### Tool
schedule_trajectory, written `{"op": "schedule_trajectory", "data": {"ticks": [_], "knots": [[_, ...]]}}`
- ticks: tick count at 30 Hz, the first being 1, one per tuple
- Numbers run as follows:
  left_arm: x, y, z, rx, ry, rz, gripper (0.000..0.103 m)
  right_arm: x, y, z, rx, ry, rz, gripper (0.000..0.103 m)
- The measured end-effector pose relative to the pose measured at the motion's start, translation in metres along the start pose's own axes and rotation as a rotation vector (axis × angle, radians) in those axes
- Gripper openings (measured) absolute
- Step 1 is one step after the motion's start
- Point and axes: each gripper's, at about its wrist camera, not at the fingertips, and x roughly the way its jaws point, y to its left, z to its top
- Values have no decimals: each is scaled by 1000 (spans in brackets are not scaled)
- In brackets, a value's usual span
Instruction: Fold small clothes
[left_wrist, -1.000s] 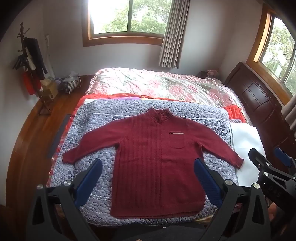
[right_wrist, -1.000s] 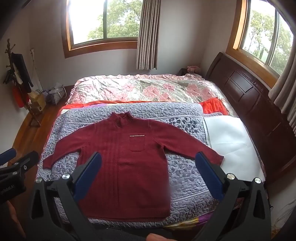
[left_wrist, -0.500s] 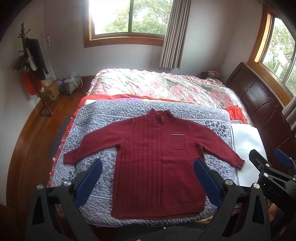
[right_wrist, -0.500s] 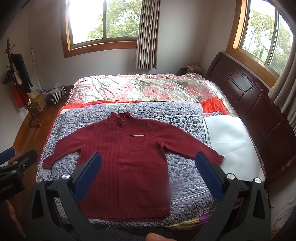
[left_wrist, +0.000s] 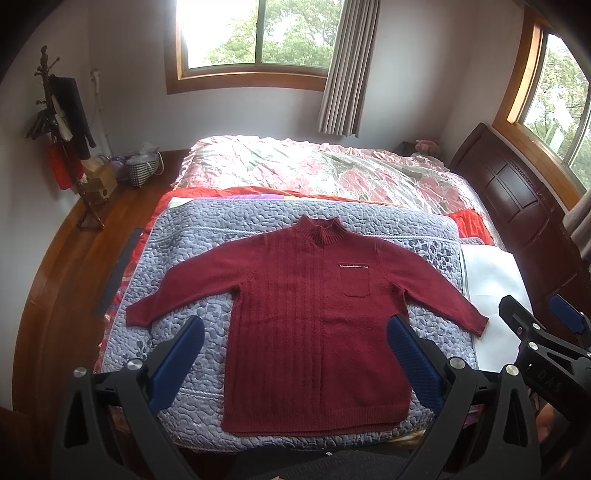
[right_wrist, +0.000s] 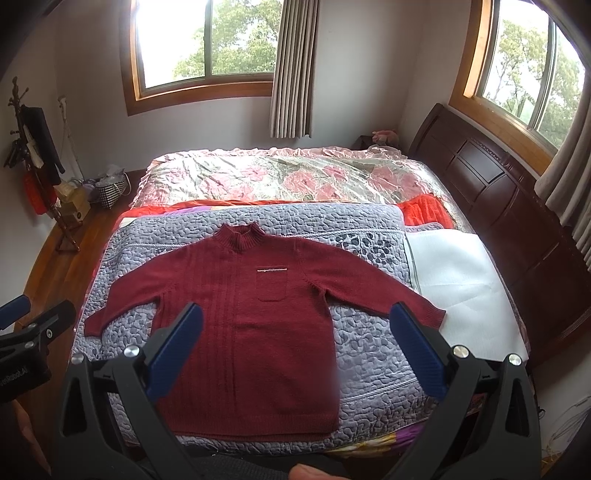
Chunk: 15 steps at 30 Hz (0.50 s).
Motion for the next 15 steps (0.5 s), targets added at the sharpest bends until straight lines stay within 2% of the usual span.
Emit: {"op": "schedule_trajectory", "data": {"ticks": [15], "knots": [[-1,-3,0,9,-2,0,99,-5,-2,0,3,-11,-4,100]]}}
